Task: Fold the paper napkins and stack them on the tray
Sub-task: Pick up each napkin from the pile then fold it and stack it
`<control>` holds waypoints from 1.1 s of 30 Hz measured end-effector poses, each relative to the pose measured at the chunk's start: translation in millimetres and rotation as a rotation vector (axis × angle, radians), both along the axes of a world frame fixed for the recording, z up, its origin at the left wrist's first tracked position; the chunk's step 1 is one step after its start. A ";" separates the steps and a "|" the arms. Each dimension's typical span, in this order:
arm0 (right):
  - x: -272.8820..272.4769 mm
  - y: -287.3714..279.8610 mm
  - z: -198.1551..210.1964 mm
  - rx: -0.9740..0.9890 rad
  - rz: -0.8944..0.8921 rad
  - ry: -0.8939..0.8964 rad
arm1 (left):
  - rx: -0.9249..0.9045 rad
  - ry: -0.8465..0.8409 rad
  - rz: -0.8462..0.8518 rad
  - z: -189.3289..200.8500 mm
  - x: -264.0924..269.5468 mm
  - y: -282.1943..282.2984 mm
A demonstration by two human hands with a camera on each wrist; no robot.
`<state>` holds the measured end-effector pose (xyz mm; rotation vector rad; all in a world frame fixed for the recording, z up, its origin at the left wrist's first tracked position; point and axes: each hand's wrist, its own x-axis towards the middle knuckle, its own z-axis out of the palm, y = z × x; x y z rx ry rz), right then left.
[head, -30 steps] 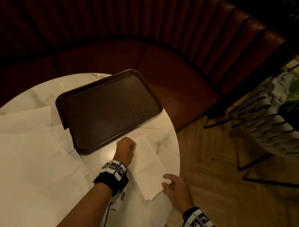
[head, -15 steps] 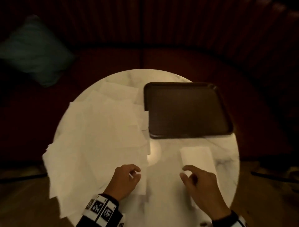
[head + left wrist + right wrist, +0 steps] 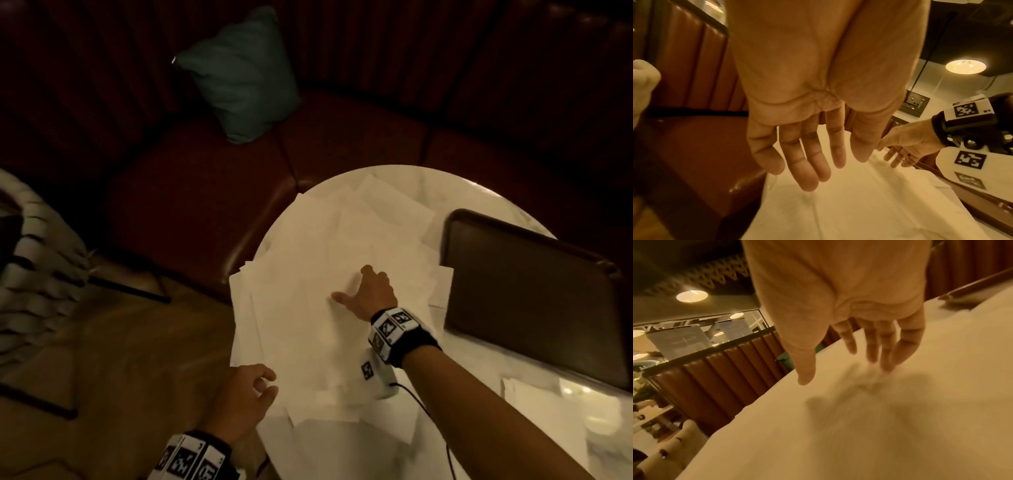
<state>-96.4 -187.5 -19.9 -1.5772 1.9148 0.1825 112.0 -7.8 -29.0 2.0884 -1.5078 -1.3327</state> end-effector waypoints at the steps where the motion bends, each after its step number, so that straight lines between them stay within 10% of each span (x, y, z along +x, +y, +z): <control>1: 9.3 5.0 -2.8 0.033 -0.006 0.031 | -0.003 0.003 0.002 -2.2 4.1 -0.5; 13: 17.5 43.9 -4.5 -0.331 -0.055 -0.052 | -0.033 0.062 0.009 -8.7 14.8 -10.6; 19: -24.6 48.1 57.9 -0.457 -0.156 -0.490 | -0.138 0.161 0.079 18.8 -3.9 -29.9; 28: -82.3 92.4 134.2 -0.516 -0.621 -1.202 | 0.161 0.852 0.133 70.7 -103.3 -44.6; 33: -102.6 132.1 128.2 -0.473 -0.720 -1.276 | -0.063 1.226 0.359 118.3 -138.1 -58.5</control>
